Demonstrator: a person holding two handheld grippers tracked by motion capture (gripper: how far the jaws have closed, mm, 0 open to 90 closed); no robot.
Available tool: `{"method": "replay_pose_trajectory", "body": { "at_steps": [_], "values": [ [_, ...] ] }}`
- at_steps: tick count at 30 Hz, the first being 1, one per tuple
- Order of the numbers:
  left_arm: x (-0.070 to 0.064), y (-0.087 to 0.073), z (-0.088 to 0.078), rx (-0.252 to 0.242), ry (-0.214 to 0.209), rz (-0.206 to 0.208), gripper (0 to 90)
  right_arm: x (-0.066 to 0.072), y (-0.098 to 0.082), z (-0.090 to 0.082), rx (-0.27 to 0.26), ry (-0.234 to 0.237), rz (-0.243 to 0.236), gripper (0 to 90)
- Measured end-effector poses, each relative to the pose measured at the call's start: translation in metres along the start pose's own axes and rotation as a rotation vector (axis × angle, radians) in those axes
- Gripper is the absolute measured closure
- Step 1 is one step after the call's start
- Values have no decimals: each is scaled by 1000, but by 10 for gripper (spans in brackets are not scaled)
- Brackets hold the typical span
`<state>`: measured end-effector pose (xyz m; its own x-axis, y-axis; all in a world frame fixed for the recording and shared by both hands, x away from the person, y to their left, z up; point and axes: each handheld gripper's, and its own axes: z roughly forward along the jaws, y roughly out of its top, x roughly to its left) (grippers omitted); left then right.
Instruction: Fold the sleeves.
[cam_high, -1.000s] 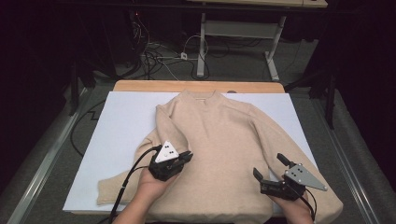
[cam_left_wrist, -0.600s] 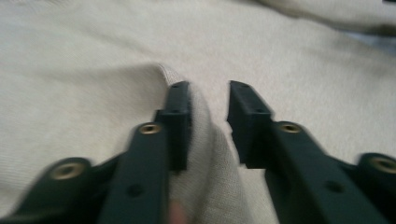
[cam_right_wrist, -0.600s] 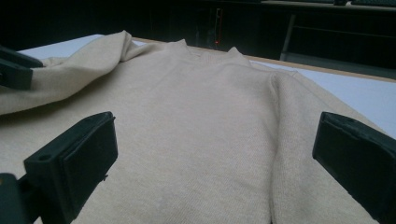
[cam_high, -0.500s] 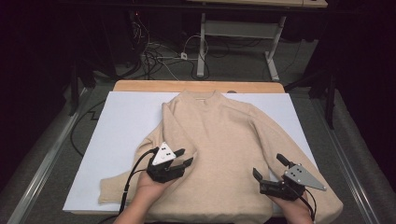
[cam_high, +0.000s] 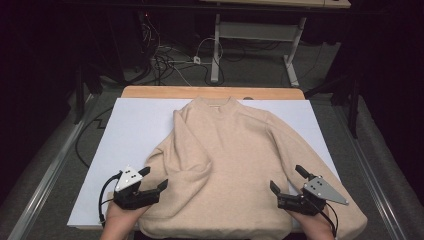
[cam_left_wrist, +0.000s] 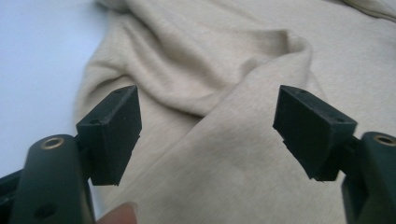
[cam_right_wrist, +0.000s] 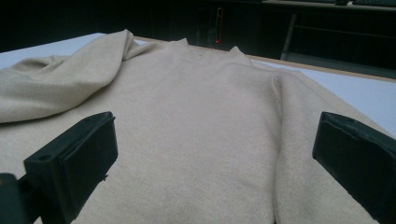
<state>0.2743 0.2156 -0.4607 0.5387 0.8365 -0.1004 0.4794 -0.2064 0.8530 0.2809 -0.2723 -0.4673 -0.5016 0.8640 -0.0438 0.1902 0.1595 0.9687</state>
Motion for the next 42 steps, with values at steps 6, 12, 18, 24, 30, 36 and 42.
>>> {"method": "replay_pose_trajectory", "body": {
  "at_steps": [6,12,18,24,30,36,42],
  "values": [
    [13,-8,-5,7,7,-30,0,2,0,1,4,5,-3,6],
    [18,-10,-1,61,14,-56,0,1,-1,1,9,0,-1,6],
    [14,-16,4,134,13,-28,0,2,-1,0,7,-1,-1,6],
    [12,-22,10,217,42,0,3,1,-1,2,8,3,1,6],
    [13,-25,7,228,46,-11,215,-1,-1,1,6,2,7,7],
    [11,-26,4,205,69,24,467,-1,-2,2,8,1,9,8],
    [7,-26,-1,179,108,66,618,-1,-2,1,7,-1,12,11]
  ]
}}
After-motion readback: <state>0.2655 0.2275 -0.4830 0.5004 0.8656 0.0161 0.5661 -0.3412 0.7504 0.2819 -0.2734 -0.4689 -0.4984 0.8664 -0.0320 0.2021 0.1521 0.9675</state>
